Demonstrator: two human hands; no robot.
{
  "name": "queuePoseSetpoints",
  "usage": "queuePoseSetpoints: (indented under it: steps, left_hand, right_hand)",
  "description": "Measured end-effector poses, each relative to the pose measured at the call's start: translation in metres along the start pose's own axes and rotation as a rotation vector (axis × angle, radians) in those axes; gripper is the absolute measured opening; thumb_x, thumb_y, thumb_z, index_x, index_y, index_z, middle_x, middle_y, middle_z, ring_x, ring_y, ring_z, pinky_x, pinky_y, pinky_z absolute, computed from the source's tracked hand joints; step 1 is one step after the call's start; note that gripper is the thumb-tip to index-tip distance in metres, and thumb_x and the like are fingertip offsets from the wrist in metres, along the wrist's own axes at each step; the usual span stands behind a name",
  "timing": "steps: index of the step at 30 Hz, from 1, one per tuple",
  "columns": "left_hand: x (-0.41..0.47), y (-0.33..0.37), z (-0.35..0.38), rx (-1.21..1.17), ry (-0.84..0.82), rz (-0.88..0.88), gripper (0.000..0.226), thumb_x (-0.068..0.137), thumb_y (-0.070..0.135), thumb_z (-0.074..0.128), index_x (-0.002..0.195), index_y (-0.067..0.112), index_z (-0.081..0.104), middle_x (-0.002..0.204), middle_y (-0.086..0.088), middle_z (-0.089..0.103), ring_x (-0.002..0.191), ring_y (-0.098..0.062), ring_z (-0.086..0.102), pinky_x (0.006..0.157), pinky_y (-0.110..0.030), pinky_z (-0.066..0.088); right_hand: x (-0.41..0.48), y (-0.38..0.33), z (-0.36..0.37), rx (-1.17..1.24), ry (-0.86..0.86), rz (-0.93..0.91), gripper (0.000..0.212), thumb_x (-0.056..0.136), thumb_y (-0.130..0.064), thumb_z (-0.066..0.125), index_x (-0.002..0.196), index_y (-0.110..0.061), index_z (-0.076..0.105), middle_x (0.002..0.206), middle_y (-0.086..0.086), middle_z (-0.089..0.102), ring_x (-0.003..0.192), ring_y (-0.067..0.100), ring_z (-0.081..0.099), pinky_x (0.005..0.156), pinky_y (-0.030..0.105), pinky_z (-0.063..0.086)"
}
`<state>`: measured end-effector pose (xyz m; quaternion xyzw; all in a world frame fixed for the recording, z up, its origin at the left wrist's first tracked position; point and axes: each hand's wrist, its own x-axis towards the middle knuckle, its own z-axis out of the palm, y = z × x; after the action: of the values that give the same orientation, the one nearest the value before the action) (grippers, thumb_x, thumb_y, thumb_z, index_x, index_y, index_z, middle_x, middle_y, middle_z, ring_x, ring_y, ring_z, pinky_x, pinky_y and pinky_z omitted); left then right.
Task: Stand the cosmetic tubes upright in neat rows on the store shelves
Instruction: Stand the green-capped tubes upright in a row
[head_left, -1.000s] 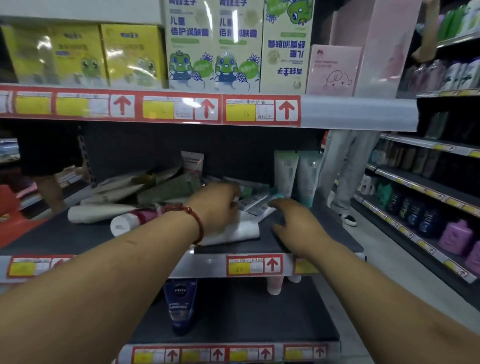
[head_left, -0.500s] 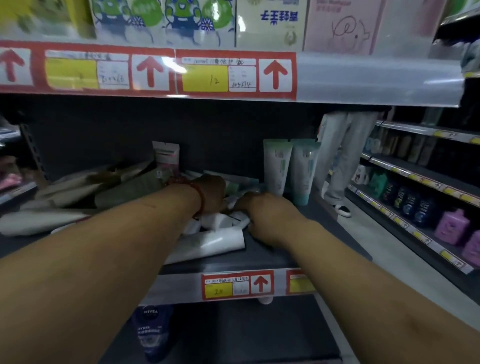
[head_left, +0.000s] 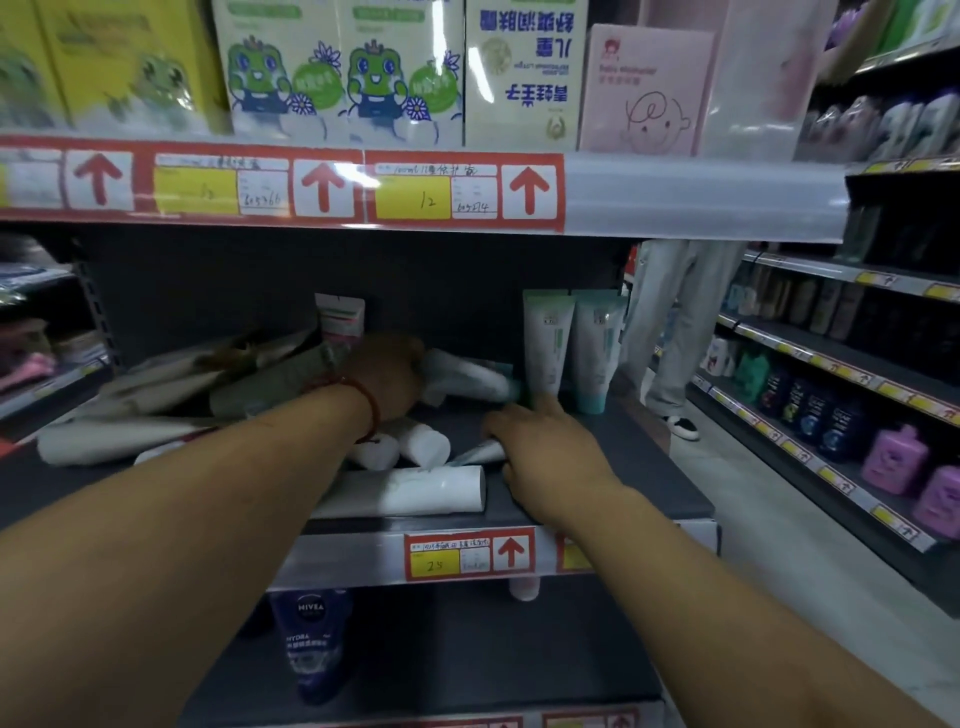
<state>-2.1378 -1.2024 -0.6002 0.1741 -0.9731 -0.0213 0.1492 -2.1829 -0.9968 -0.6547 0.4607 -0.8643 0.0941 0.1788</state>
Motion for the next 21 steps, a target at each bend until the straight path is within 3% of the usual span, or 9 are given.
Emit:
queuePoseSetpoints:
  steps: [2,5,9,12,13,15,19,21]
  left_hand:
    - [-0.002,-0.004,-0.013,-0.056,0.089,-0.021,0.012,0.087,0.018,0.066,0.097,0.014,0.063,0.111,-0.011,0.068,0.103,-0.032,0.063,0.074,-0.028,0.035]
    - [-0.006,0.002,-0.032,-0.298,0.222,-0.031,0.018,0.097,0.027,0.059,0.107,0.015,0.068,0.112,-0.008,0.068,0.104,-0.029,0.062,0.078,-0.029,0.038]
    - [-0.006,0.031,-0.038,-0.492,0.29,0.041,0.014,0.1,0.022,0.054,0.105,0.015,0.065,0.105,-0.007,0.066,0.097,-0.027,0.062,0.077,-0.027,0.042]
    - [-0.004,0.057,-0.034,-0.655,0.235,0.029,0.009,0.1,0.021,0.053,0.101,0.018,0.062,0.101,-0.009,0.066,0.092,-0.03,0.067,0.073,-0.042,0.06]
    - [-0.003,0.067,-0.033,-0.67,0.222,0.044,0.007,0.1,0.022,0.053,0.098,0.02,0.06,0.098,-0.007,0.065,0.091,-0.029,0.067,0.07,-0.039,0.059]
    - [-0.004,0.086,-0.03,-0.71,0.2,0.078,0.008,0.101,0.023,0.054,0.093,0.025,0.056,0.093,-0.002,0.062,0.092,-0.028,0.067,0.063,-0.03,0.053]
    - [-0.009,0.114,-0.017,-0.965,0.136,0.054,0.017,0.101,0.024,0.057,0.085,0.032,0.053,0.096,-0.005,0.064,0.086,-0.028,0.07,0.062,-0.048,0.063]
    - [-0.009,0.116,-0.011,-1.021,0.137,0.081,0.019,0.096,0.02,0.065,0.086,0.032,0.054,0.096,-0.001,0.066,0.088,-0.022,0.07,0.065,-0.052,0.063]
  right_hand:
    - [-0.002,0.001,-0.001,0.002,0.021,-0.008,0.04,0.084,-0.008,0.058,0.121,-0.022,0.055,0.119,-0.002,0.058,0.115,0.026,0.042,0.079,0.035,0.045]
    - [-0.006,0.008,-0.005,0.054,0.033,-0.011,0.042,0.086,-0.006,0.056,0.126,-0.022,0.052,0.113,0.0,0.056,0.112,0.025,0.044,0.076,0.033,0.042]
    - [-0.012,0.034,-0.013,0.304,0.14,0.102,0.031,0.094,-0.021,0.059,0.124,-0.027,0.054,0.105,-0.006,0.051,0.094,0.016,0.05,0.073,0.031,0.043]
    - [-0.012,0.059,-0.019,0.497,0.344,0.277,0.024,0.094,-0.022,0.063,0.116,-0.013,0.059,0.102,-0.002,0.051,0.092,0.017,0.052,0.07,0.026,0.037]
    - [-0.012,0.067,-0.022,0.607,0.376,0.354,0.02,0.093,-0.02,0.065,0.11,-0.011,0.059,0.102,0.0,0.055,0.092,0.02,0.055,0.068,0.026,0.039]
    - [-0.012,0.083,-0.027,0.822,0.382,0.478,0.02,0.09,-0.018,0.07,0.105,-0.01,0.06,0.103,0.004,0.065,0.092,0.021,0.063,0.072,0.026,0.049]
    - [-0.015,0.102,-0.032,0.903,0.373,0.504,0.024,0.088,-0.016,0.072,0.108,-0.006,0.062,0.1,0.002,0.067,0.08,0.008,0.063,0.062,0.017,0.05]
    - [-0.013,0.112,-0.029,0.908,0.361,0.503,0.027,0.086,-0.019,0.074,0.108,-0.01,0.062,0.104,0.002,0.069,0.089,0.016,0.067,0.074,0.032,0.058]
